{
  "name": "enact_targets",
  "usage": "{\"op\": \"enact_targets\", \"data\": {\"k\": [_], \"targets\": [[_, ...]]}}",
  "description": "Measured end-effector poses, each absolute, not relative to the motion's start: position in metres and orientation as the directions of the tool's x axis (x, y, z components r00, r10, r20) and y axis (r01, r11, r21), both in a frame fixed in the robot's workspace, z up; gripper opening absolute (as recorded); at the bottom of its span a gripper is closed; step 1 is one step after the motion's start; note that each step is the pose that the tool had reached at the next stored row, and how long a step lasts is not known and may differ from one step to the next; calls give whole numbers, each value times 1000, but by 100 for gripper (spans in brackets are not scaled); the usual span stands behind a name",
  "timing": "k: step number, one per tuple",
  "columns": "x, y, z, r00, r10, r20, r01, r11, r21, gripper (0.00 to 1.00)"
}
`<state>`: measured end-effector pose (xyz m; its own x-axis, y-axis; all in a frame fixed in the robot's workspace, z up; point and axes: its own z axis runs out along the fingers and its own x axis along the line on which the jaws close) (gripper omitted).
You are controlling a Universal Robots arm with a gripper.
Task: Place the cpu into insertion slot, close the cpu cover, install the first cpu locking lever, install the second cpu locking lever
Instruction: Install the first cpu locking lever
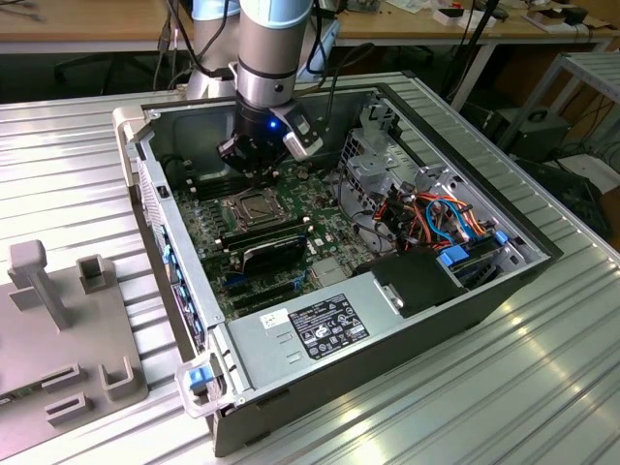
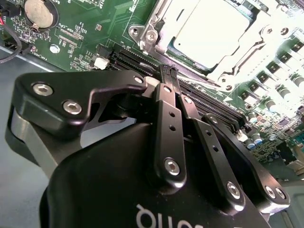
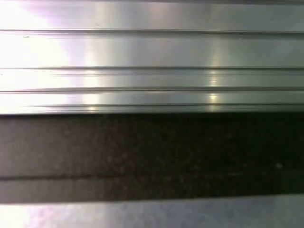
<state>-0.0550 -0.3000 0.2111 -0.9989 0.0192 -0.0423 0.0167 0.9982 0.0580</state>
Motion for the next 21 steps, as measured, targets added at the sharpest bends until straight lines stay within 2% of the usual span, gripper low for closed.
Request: {"op": "enact_targets", "data": {"k": [21], "targets": [[-55, -302, 208, -999, 19, -42, 17, 998, 58, 11]]}}
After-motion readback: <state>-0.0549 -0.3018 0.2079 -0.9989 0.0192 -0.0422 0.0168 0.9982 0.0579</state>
